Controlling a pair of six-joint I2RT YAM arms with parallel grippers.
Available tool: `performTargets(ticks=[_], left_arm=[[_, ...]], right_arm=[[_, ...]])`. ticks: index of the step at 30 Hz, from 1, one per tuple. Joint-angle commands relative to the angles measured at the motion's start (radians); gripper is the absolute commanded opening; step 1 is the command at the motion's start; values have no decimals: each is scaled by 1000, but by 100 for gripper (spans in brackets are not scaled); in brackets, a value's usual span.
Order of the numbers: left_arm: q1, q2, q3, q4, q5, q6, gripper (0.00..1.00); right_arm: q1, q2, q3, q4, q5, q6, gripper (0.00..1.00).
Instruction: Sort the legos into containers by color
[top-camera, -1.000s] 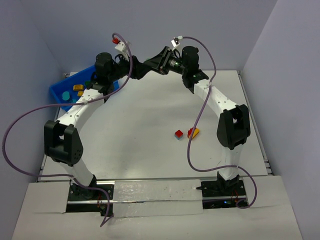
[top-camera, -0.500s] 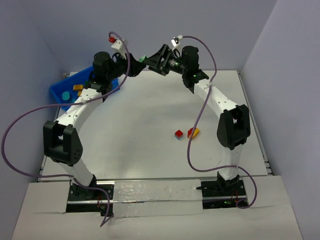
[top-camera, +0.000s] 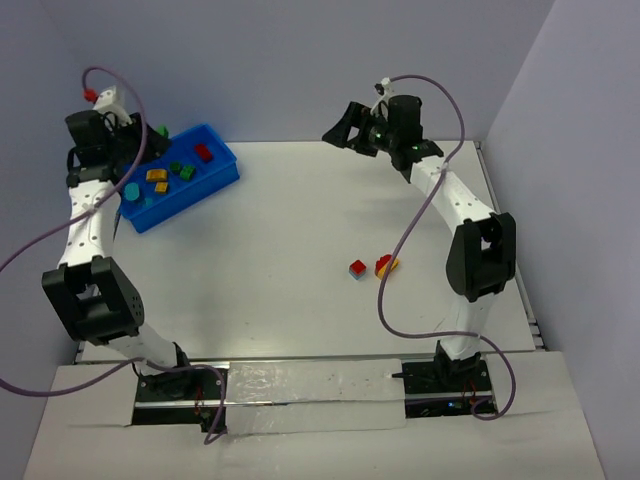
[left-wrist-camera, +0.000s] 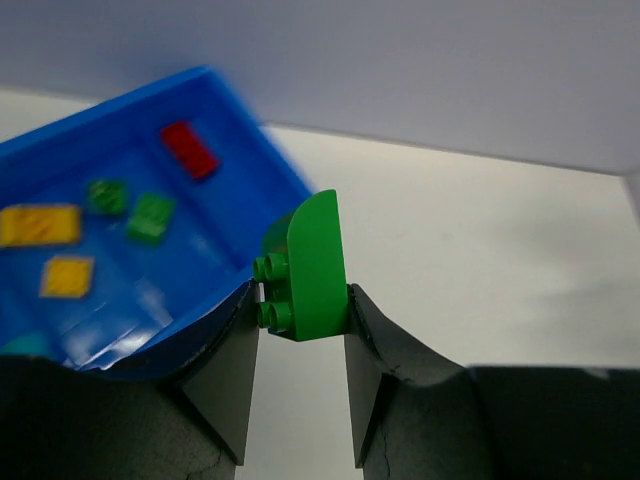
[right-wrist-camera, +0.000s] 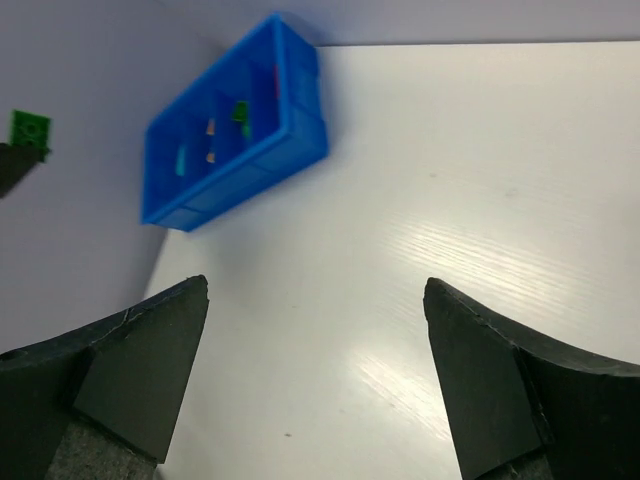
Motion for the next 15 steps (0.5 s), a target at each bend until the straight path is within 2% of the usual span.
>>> performTargets(ticks=[1,3,15], left_arm=[[48,99,149,-237,-40,82,0],[68,186,213,-280,-24,94,0],[53,500,488,-259,-48,113,0]], right_arm=[[-3,-91,-27,-59,51,-194,95],[-3,-93,-37,-78,56,-232,95],[-16,-129,-101,-126,130,-362,98]])
